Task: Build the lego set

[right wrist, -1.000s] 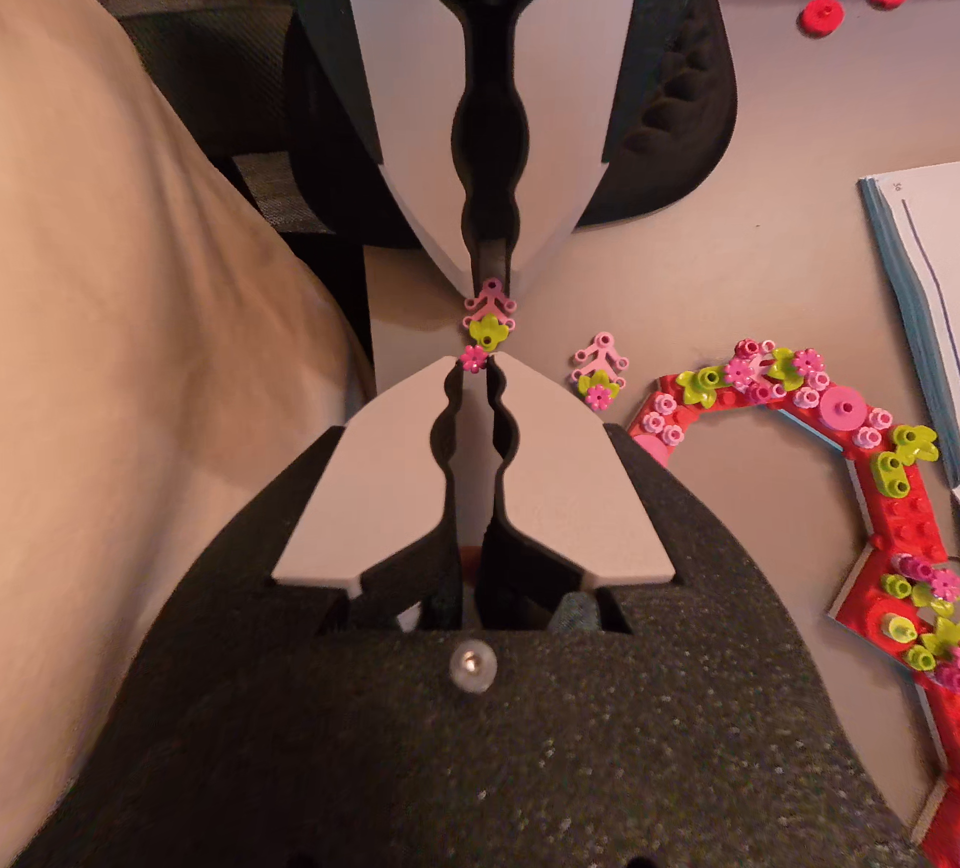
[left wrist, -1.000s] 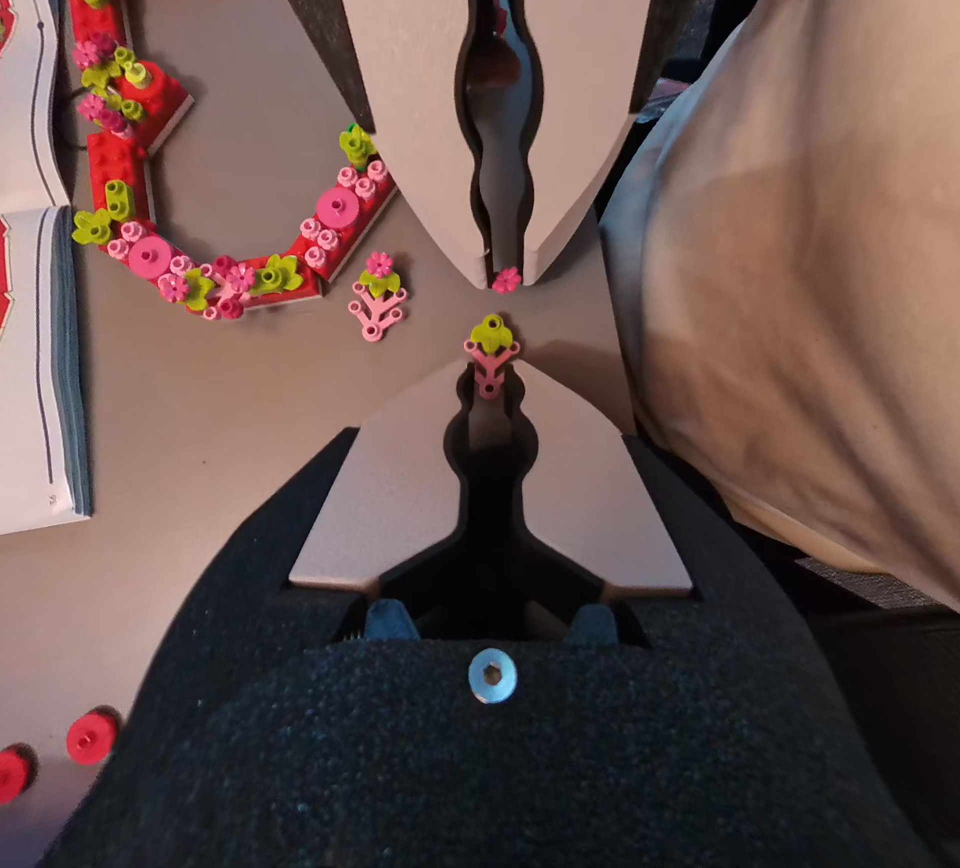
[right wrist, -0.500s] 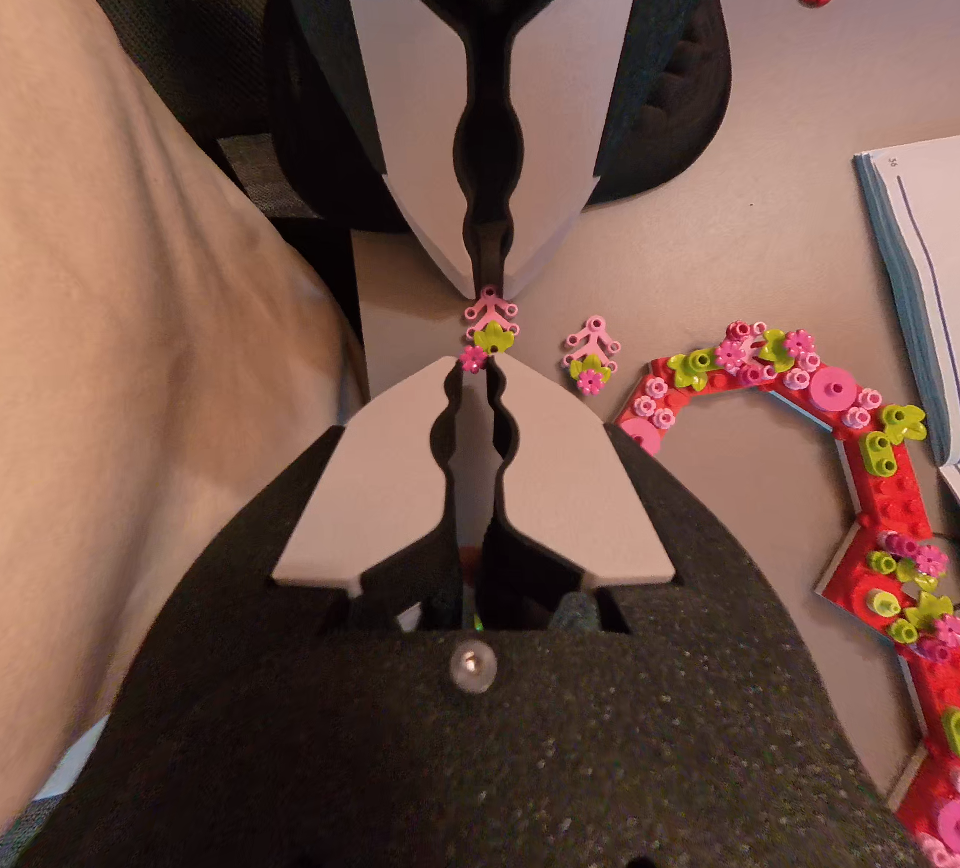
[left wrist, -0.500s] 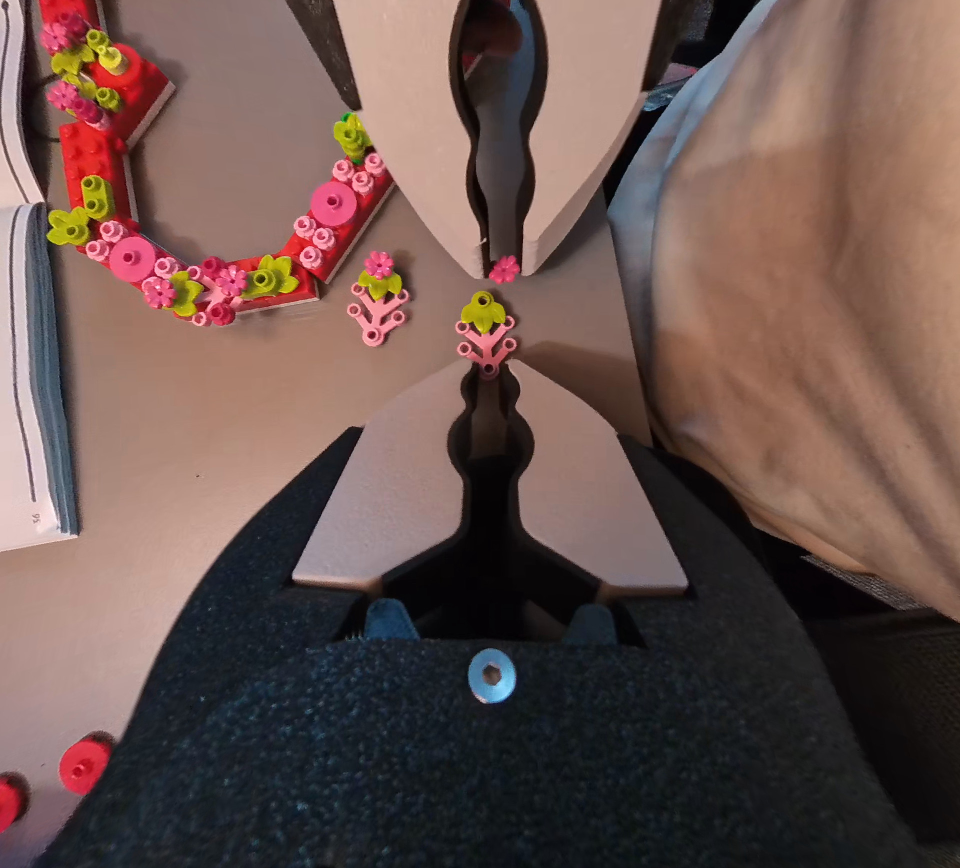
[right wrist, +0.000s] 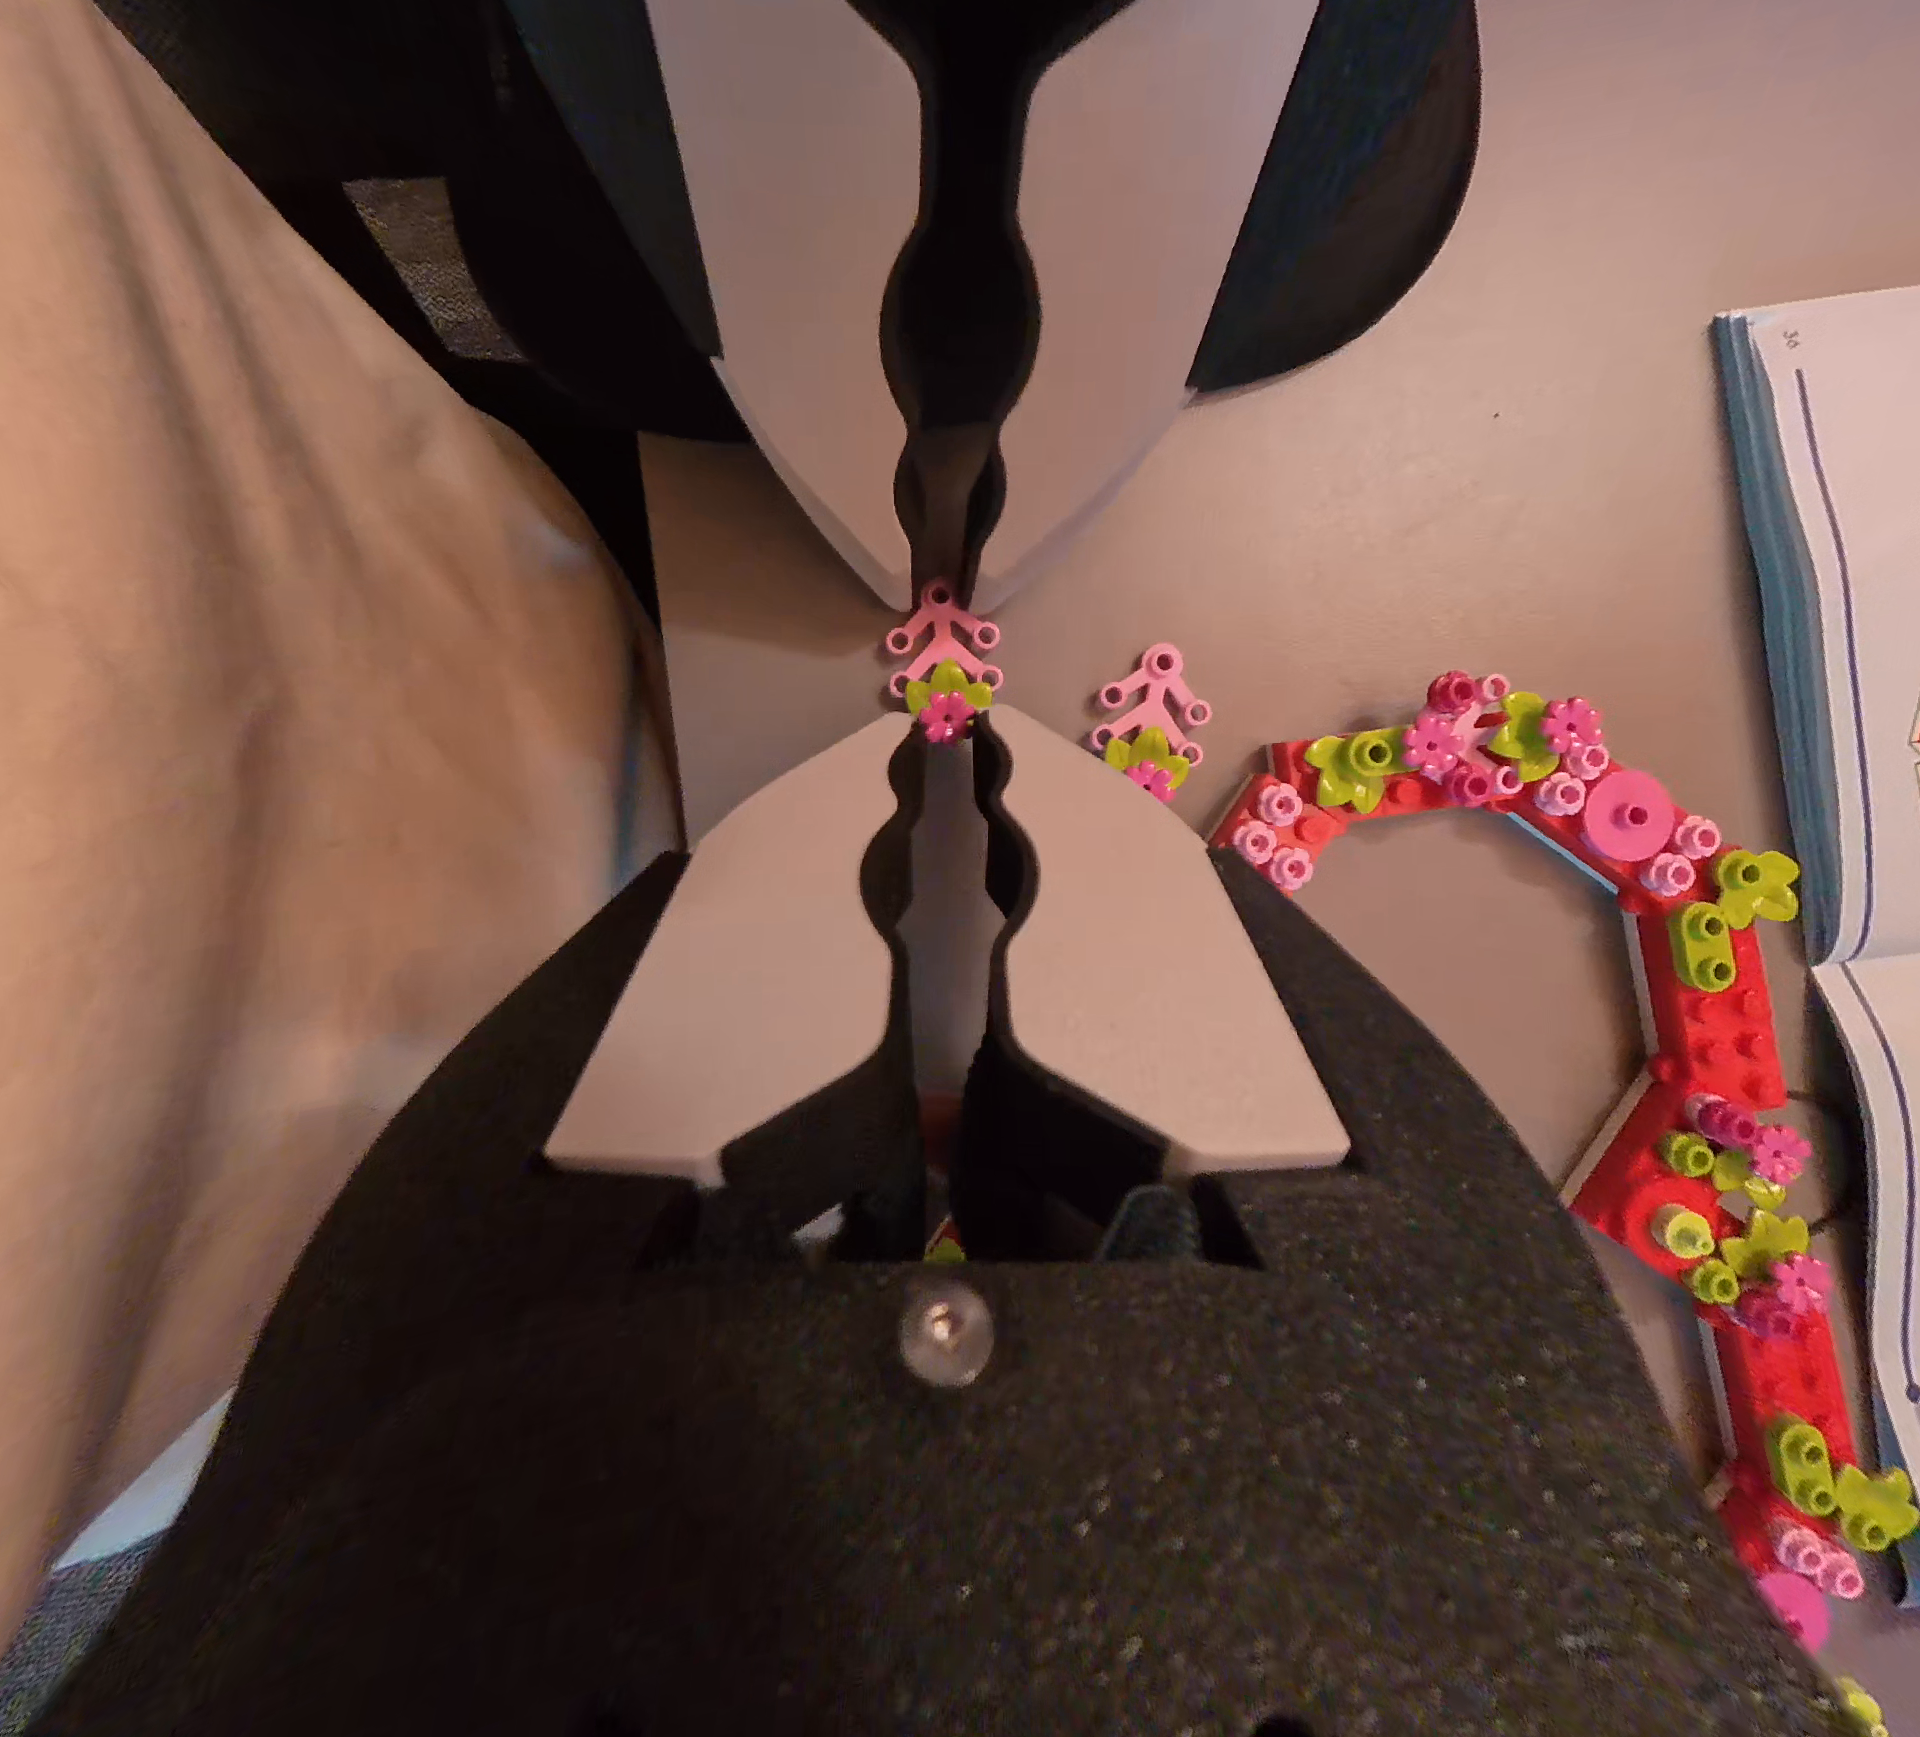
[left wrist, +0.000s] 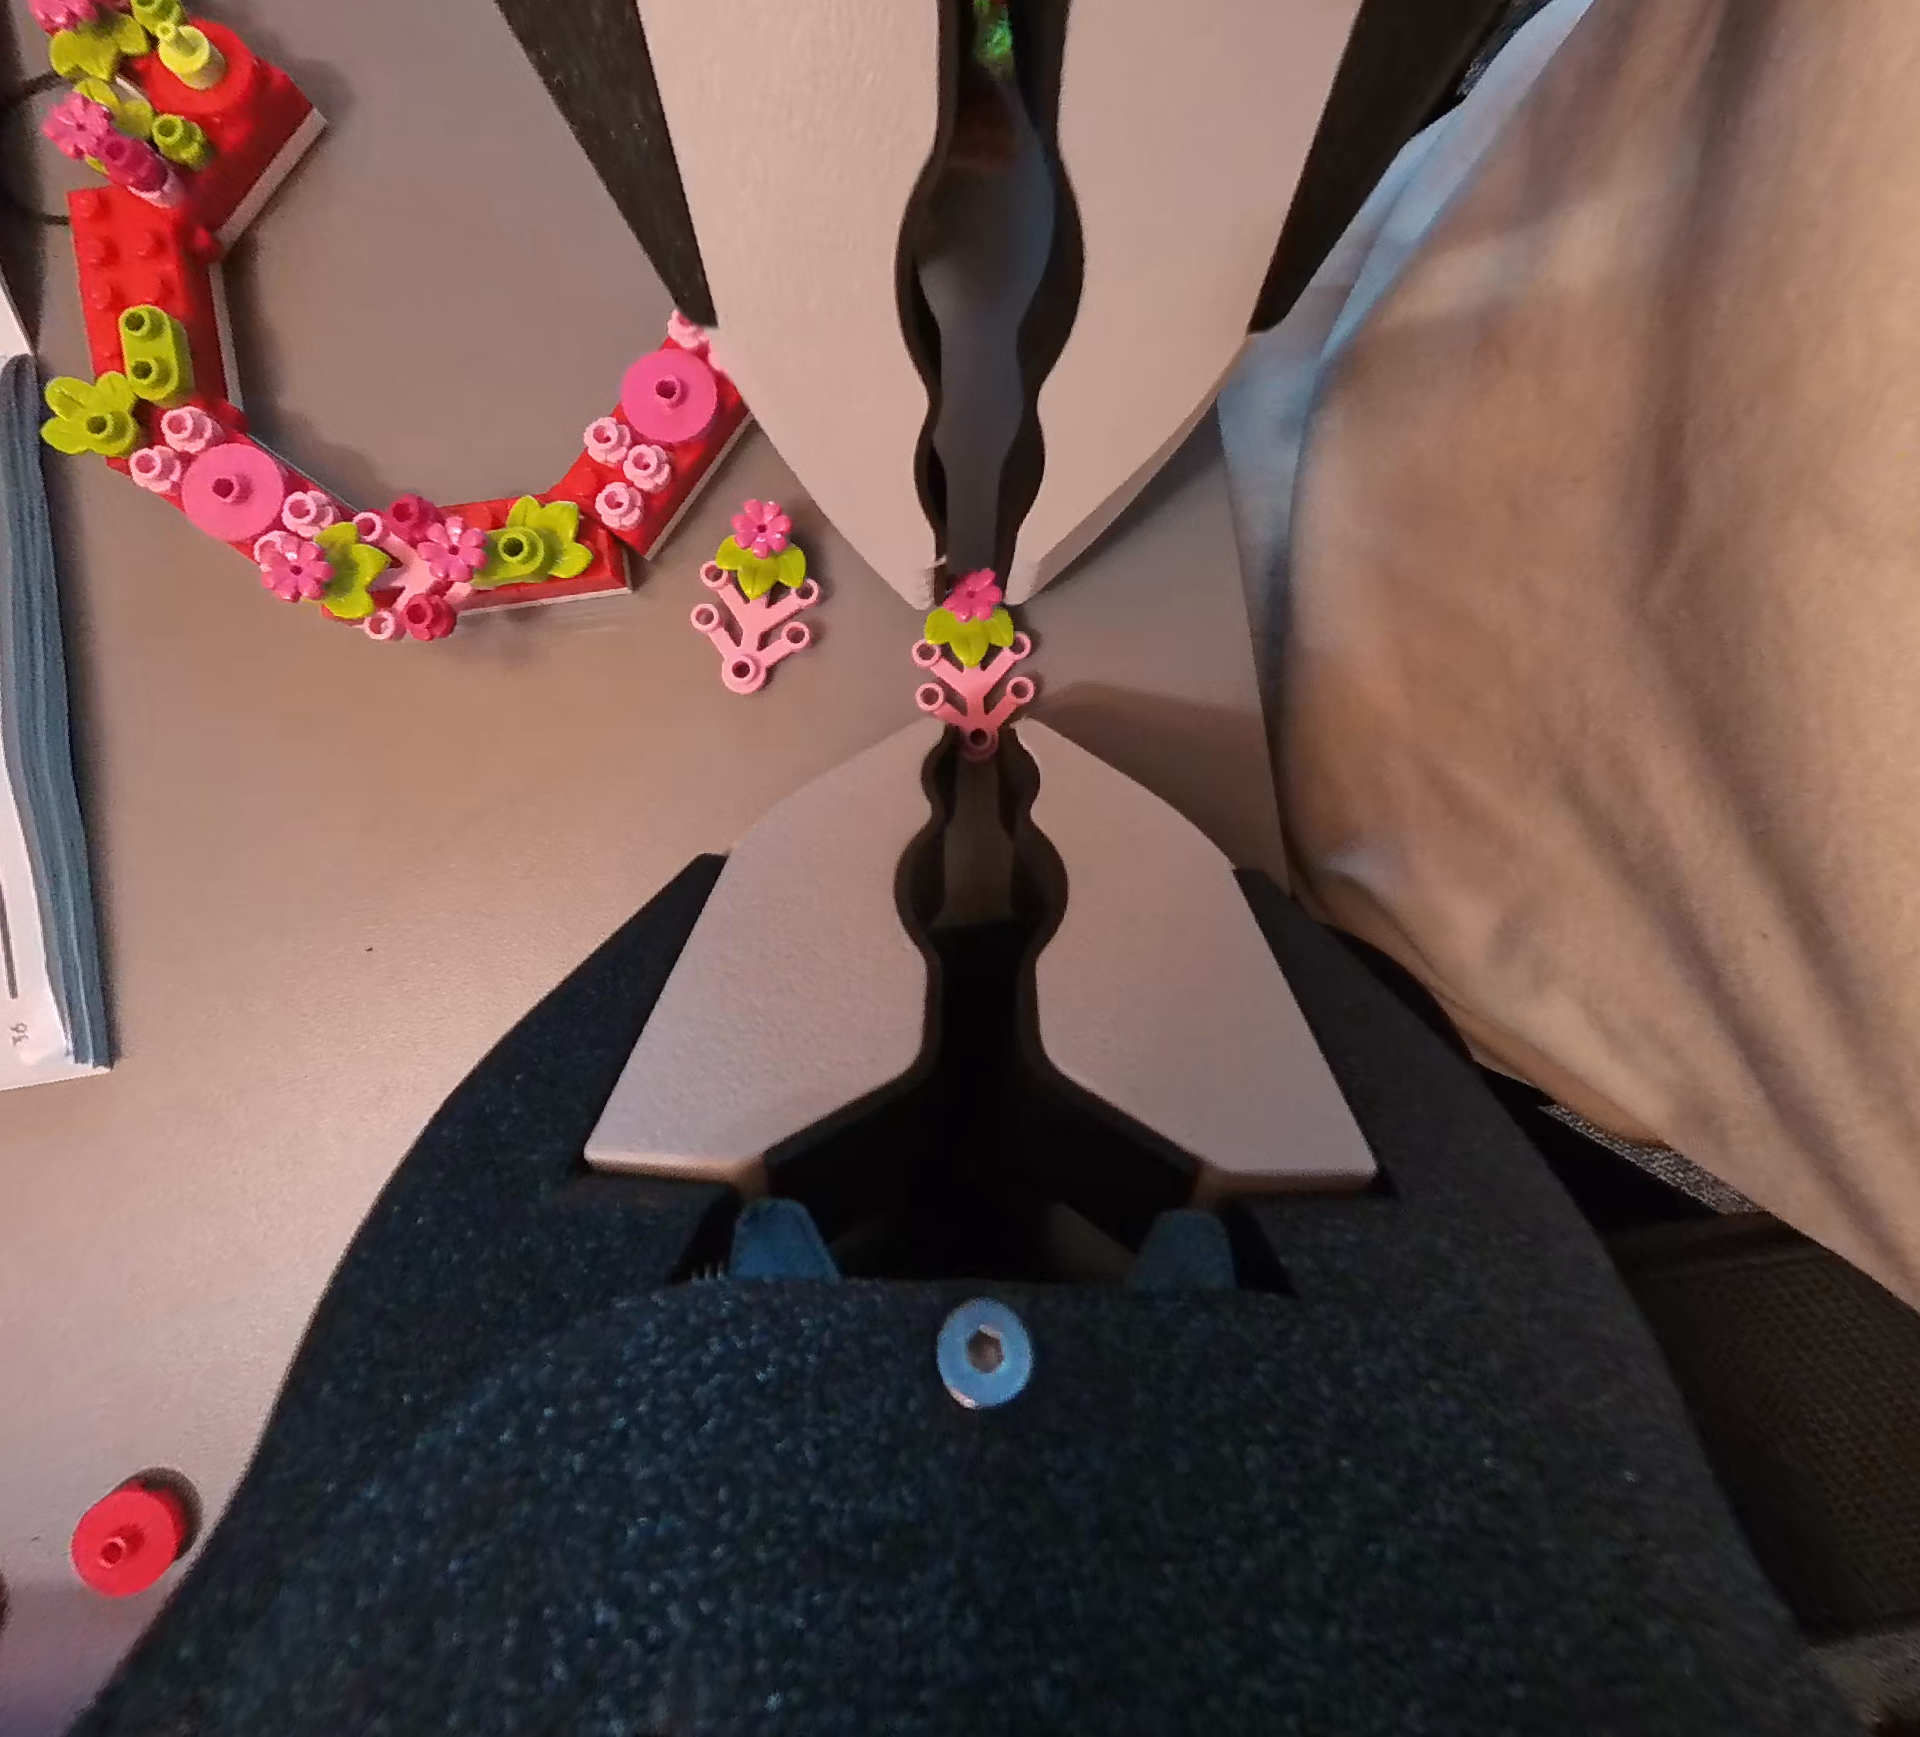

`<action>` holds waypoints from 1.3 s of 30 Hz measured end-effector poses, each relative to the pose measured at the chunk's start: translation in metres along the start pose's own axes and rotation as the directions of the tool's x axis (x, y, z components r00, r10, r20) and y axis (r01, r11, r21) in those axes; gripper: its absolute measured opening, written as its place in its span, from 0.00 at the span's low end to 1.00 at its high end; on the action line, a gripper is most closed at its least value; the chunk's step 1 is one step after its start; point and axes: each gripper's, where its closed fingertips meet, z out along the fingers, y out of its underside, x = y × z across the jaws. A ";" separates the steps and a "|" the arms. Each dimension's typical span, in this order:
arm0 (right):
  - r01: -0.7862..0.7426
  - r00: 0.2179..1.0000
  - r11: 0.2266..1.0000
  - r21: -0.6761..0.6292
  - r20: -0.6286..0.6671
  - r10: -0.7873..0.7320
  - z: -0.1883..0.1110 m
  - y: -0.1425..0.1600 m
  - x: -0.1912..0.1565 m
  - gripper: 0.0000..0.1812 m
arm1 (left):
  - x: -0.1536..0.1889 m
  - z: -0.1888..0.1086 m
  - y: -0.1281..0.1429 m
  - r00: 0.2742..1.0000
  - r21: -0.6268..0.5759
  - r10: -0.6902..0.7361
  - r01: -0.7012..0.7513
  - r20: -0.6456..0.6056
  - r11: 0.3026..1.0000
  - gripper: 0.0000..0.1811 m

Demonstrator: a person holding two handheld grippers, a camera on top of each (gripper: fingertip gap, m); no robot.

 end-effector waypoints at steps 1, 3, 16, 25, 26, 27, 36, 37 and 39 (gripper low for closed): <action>0.000 1.000 1.000 0.000 0.001 0.000 0.000 0.000 0.000 0.05 | 0.000 0.000 0.000 1.000 0.002 0.000 0.000 -0.001 1.000 0.04; -0.002 1.000 1.000 -0.005 0.002 0.002 0.000 0.000 0.000 0.05 | 0.000 0.000 0.000 1.000 0.005 -0.003 0.003 -0.004 1.000 0.04; 0.031 0.999 0.994 -0.109 -0.024 -0.034 0.002 0.002 -0.001 0.05 | 0.000 0.001 -0.002 1.000 0.041 -0.009 0.009 -0.009 0.999 0.04; -0.005 1.000 0.999 -0.045 -0.030 0.003 -0.009 -0.002 0.005 0.05 | 0.001 0.001 -0.001 1.000 0.037 -0.001 0.001 -0.018 0.999 0.04; -0.003 1.000 0.999 -0.051 -0.023 0.002 -0.008 0.000 0.003 0.05 | 0.001 0.001 -0.001 1.000 0.036 -0.001 0.002 -0.020 0.999 0.04; 0.002 1.000 0.998 -0.058 -0.021 -0.003 -0.007 0.001 0.003 0.05 | 0.001 0.001 -0.001 1.000 0.035 -0.001 0.002 -0.021 0.999 0.04; 0.006 1.000 0.997 -0.075 -0.007 -0.006 -0.002 0.004 0.000 0.05 | 0.001 0.001 -0.001 1.000 0.030 -0.008 0.008 -0.025 1.000 0.04; 0.005 1.000 0.997 -0.074 -0.010 -0.006 -0.003 0.004 0.000 0.05 | 0.001 0.001 -0.001 1.000 0.029 -0.008 0.008 -0.025 1.000 0.04; 0.006 1.000 0.997 -0.073 -0.021 -0.008 -0.003 0.004 0.002 0.05 | 0.001 0.001 -0.001 1.000 0.027 -0.011 0.011 -0.027 1.000 0.04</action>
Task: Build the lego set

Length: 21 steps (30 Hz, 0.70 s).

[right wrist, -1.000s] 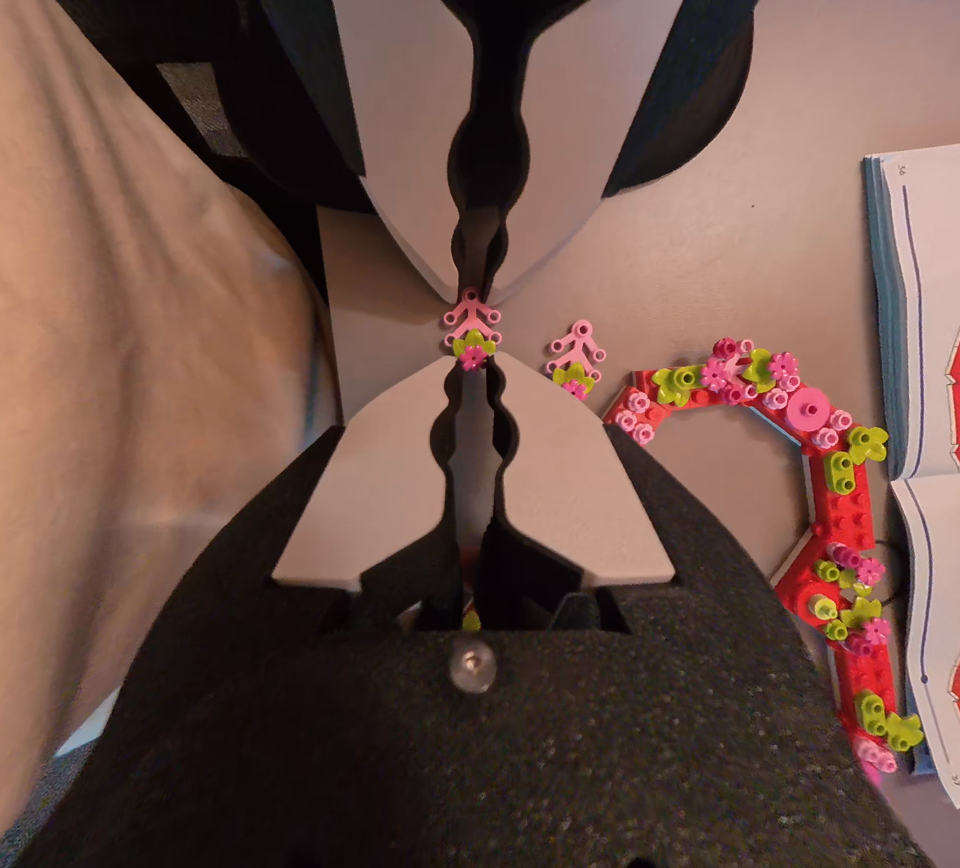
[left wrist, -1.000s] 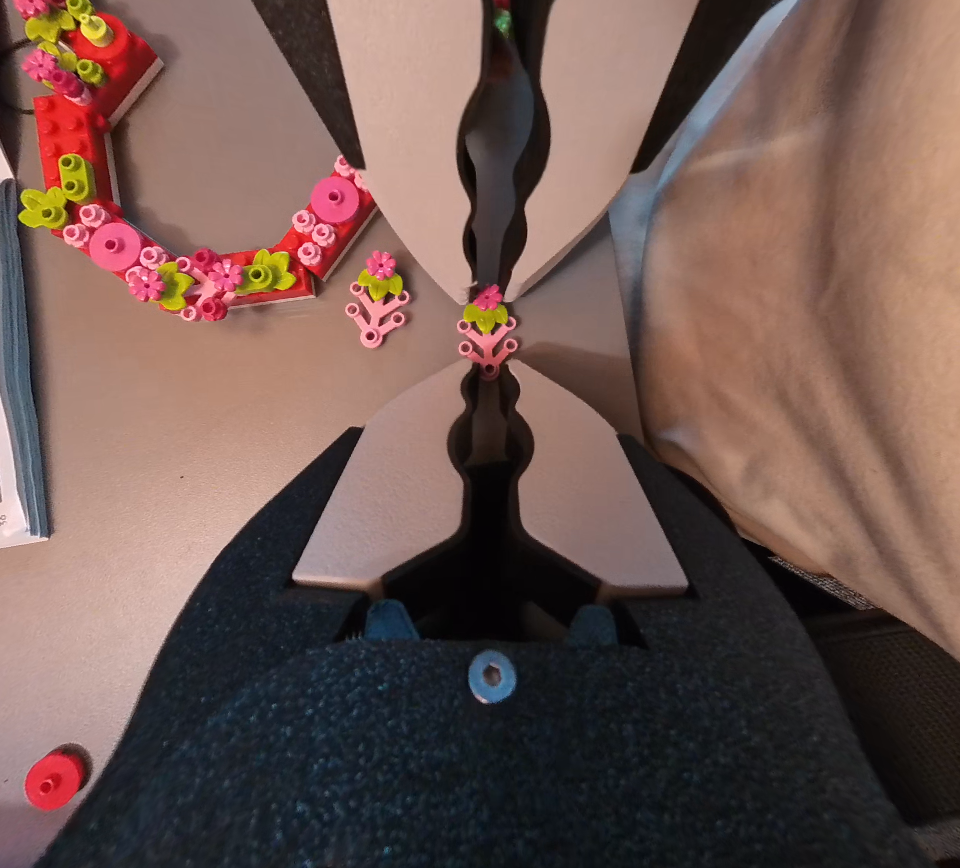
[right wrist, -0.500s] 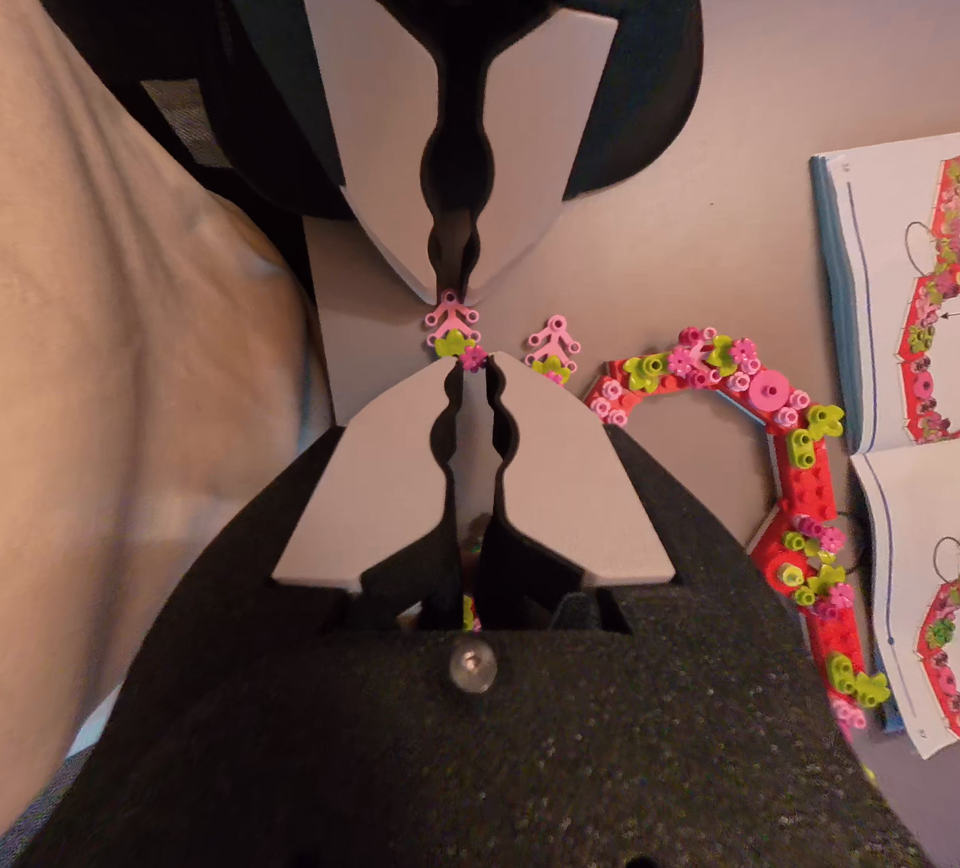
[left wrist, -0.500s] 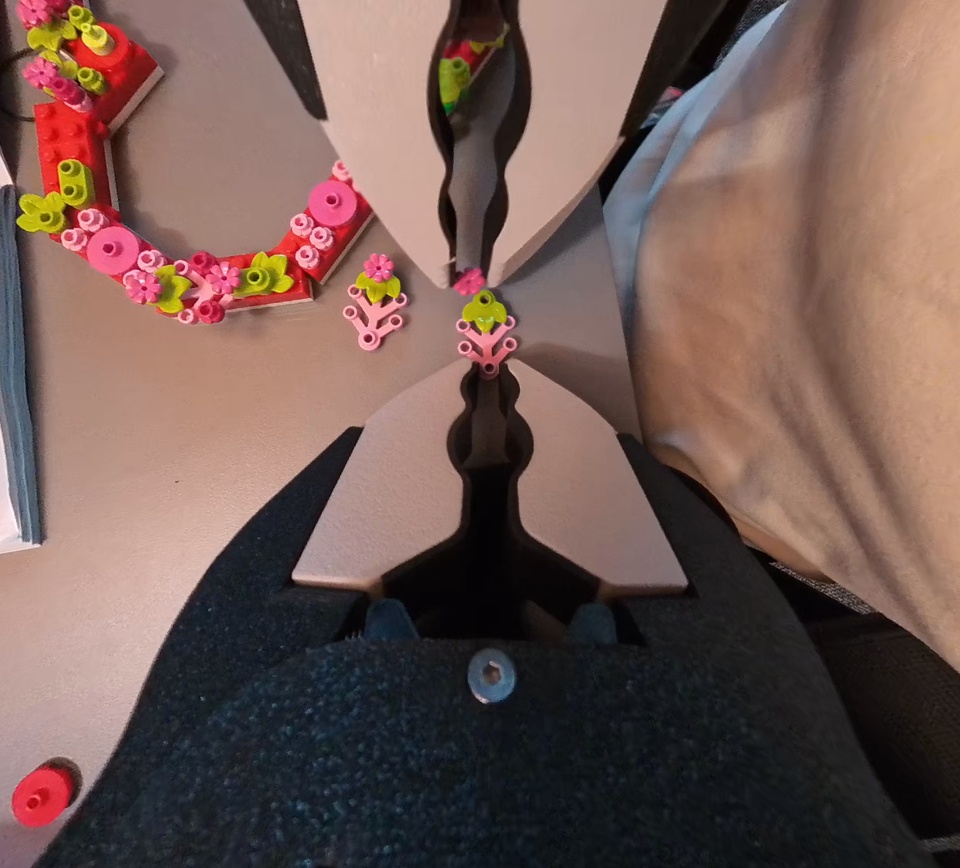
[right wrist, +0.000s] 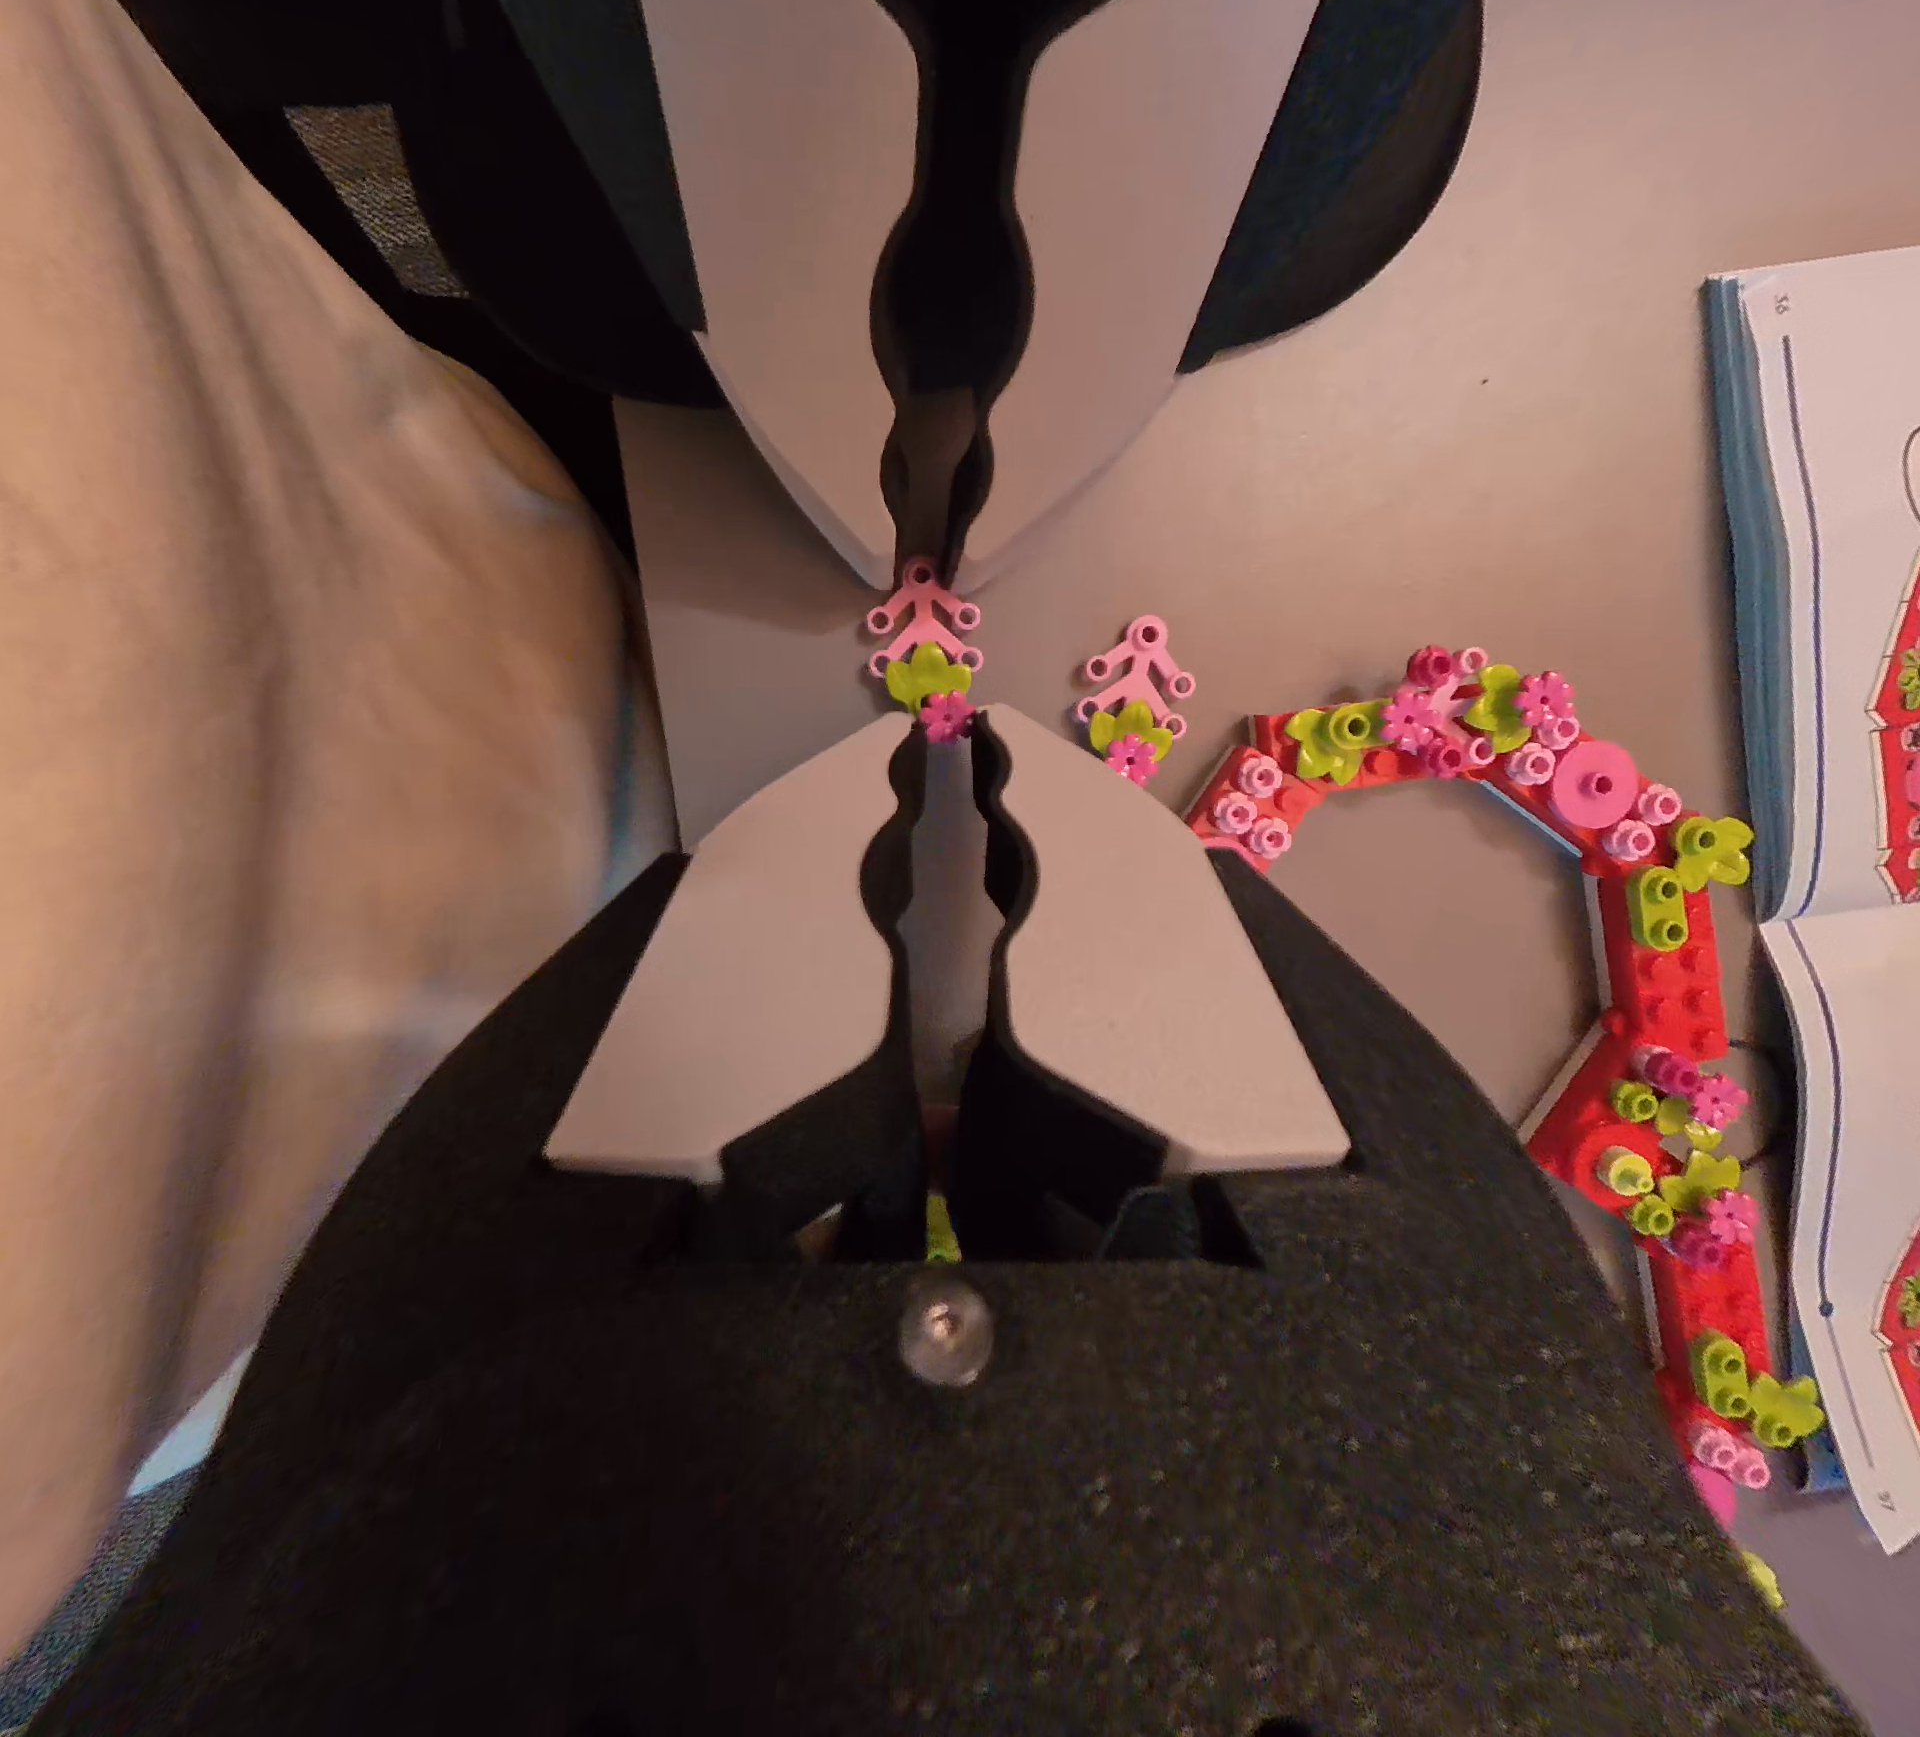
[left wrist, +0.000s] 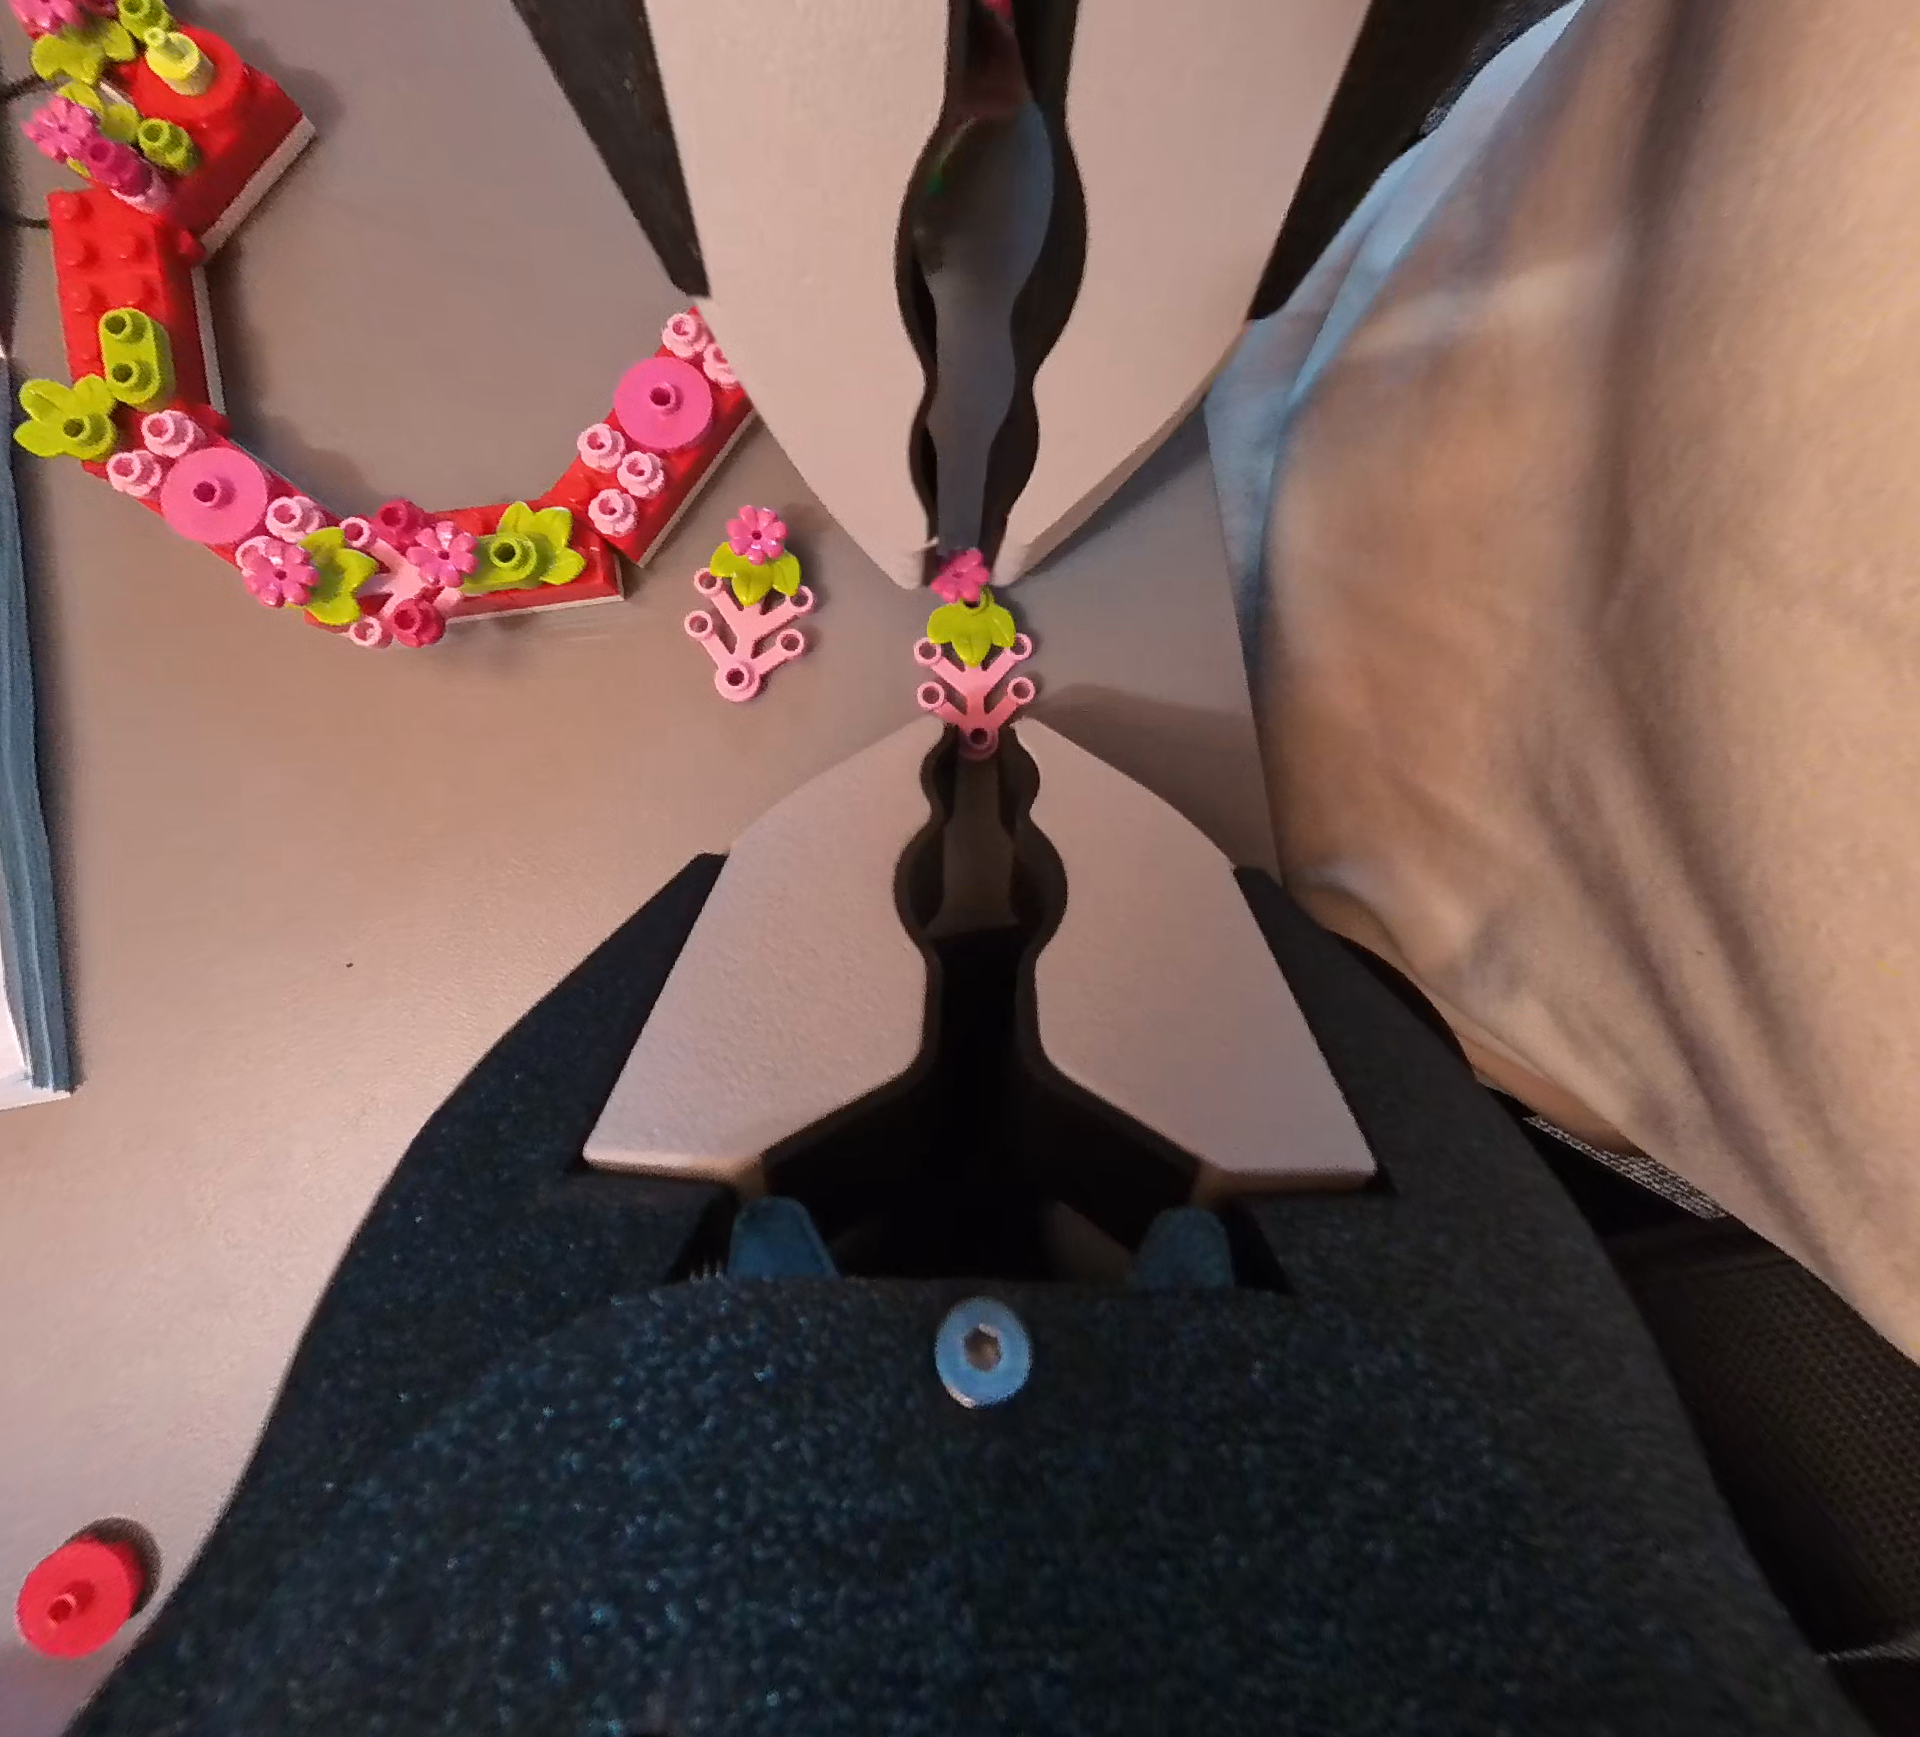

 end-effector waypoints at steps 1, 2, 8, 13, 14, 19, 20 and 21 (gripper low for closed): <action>-0.003 1.000 1.000 0.005 0.006 0.003 0.000 -0.001 -0.001 0.05 | 0.000 0.000 0.000 1.000 0.000 -0.001 0.001 0.000 1.000 0.04; -0.004 1.000 1.000 0.006 0.008 0.004 0.000 -0.001 -0.001 0.05 | 0.000 0.000 0.000 1.000 -0.001 -0.001 0.001 0.000 1.000 0.04; 0.008 1.000 1.000 -0.010 0.005 -0.007 0.002 0.000 -0.002 0.05 | 0.000 0.000 0.000 1.000 -0.001 -0.005 0.005 -0.002 1.000 0.04; 0.042 0.999 0.998 -0.045 -0.028 -0.043 0.002 0.000 -0.002 0.05 | 0.000 0.000 -0.001 1.000 0.007 0.003 -0.003 -0.002 1.000 0.04; 0.052 0.998 0.997 -0.053 -0.039 -0.054 0.002 0.000 -0.002 0.05 | 0.000 0.000 0.000 1.000 0.011 0.008 -0.008 0.001 1.000 0.04; 0.126 0.983 0.987 -0.096 -0.120 -0.138 0.002 0.001 -0.001 0.05 | 0.000 0.001 -0.001 1.000 0.022 -0.006 0.006 -0.003 1.000 0.04; 0.132 0.981 0.986 -0.097 -0.132 -0.145 0.002 0.001 -0.001 0.05 | 0.000 0.001 -0.001 1.000 0.026 -0.008 0.008 -0.004 1.000 0.04; 0.132 0.980 0.987 -0.090 -0.140 -0.144 0.002 0.001 -0.001 0.05 | 0.000 0.001 -0.001 1.000 0.028 -0.004 0.004 0.000 1.000 0.04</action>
